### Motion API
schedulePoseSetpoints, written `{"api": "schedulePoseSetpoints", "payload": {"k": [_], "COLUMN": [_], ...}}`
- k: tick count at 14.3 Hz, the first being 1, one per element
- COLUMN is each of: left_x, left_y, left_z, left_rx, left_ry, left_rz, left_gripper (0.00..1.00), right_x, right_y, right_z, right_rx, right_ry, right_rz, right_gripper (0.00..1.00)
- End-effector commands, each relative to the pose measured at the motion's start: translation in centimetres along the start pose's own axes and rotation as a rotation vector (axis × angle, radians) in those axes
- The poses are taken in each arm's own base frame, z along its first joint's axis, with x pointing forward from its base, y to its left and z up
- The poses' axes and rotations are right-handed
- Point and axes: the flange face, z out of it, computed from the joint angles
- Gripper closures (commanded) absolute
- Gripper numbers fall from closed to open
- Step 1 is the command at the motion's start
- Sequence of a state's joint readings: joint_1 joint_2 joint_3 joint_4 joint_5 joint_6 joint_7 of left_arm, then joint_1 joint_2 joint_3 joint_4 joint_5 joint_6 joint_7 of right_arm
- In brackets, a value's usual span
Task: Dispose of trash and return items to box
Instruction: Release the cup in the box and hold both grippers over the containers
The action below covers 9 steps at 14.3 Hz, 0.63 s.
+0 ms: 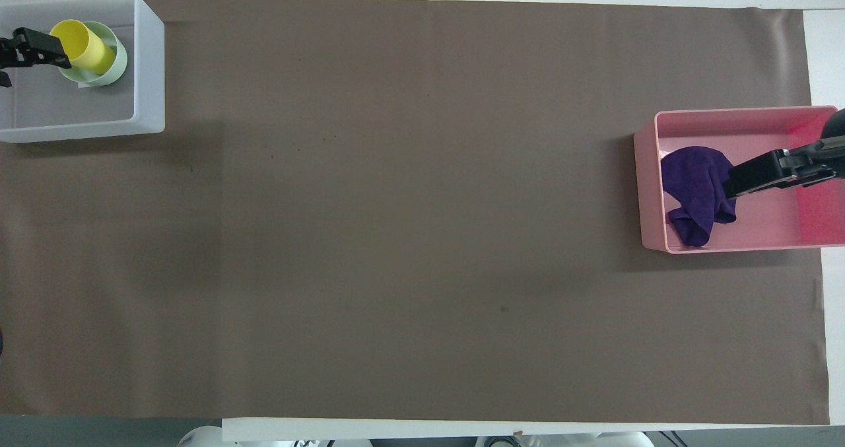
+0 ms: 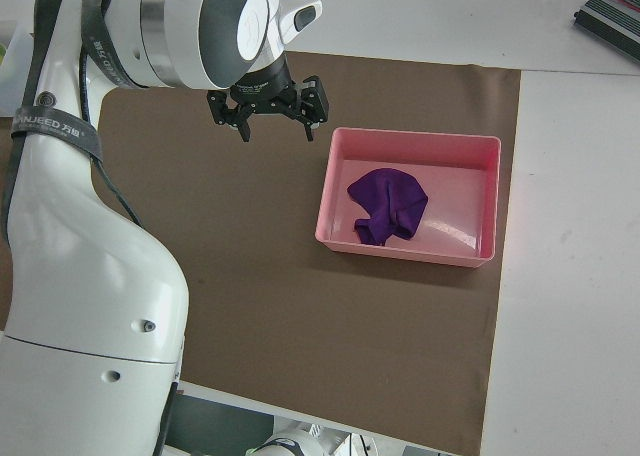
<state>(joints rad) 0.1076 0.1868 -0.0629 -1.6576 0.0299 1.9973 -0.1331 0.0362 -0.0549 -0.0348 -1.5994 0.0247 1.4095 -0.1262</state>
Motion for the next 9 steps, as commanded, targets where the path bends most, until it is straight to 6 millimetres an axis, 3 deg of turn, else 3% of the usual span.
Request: {"api": "schedulePoseSetpoints", "payload": {"k": [1, 3, 5, 9], "left_x": [-9.4, -9.4, -7.9, -8.0], "left_y": [0.6, 1.5, 2.9, 3.9], "left_z": [-7.0, -12.3, -14.2, -15.5], "left_rx": [0.051, 0.056, 0.048, 0.029], "left_ry": [-0.111, -0.158, -0.180, -0.213], "left_rz": [0.055, 0.158, 0.202, 0.272], "left_gripper": [0.00, 0.00, 0.00, 0.00], "right_x": [-0.6, -0.6, -0.6, -0.6], "right_y": [0.0, 0.1, 0.1, 0.2], "right_z": [0.1, 0.1, 0.1, 0.1], "right_rx": [-0.009, -0.010, -0.010, -0.010], "right_ry": [0.013, 0.013, 0.013, 0.011], "right_rz": [-0.015, -0.014, -0.012, -0.011], "right_gripper": [0.00, 0.00, 0.00, 0.00]}}
